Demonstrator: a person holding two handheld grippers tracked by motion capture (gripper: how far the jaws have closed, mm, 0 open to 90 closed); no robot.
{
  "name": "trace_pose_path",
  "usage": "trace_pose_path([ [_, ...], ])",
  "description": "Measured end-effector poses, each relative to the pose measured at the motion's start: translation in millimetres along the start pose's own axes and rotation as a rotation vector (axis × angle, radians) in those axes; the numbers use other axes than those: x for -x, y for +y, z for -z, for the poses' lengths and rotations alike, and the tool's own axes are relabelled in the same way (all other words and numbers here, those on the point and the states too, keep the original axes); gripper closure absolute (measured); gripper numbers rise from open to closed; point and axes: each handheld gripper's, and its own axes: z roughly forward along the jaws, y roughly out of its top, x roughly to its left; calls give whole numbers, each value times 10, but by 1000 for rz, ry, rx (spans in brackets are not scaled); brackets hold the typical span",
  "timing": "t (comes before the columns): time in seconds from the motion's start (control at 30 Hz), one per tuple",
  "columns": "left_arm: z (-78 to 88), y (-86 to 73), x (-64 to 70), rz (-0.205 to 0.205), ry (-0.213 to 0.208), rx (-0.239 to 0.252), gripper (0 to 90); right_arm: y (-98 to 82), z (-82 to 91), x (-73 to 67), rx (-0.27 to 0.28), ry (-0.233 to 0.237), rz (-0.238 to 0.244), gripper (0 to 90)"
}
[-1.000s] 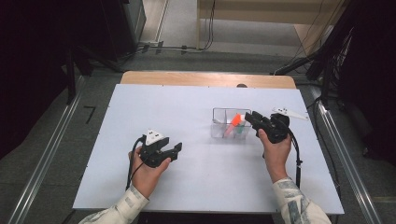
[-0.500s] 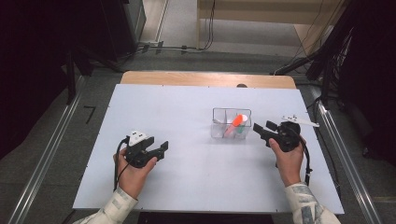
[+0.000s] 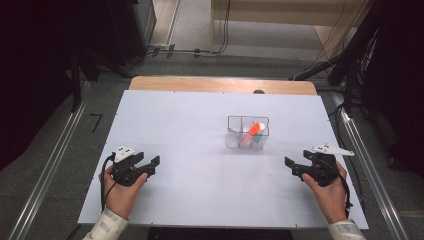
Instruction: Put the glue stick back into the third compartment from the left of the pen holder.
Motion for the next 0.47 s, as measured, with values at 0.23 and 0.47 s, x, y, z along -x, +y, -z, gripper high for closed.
trace_pose_path([
  [0.23,95,-138,-116,-36,58,-33,338,-144,151,96,-21,-30,-37,165],
  [0.47,98,-200,-248,-58,131,-53,302,-225,202,215,-39,-60,-73,152],
])
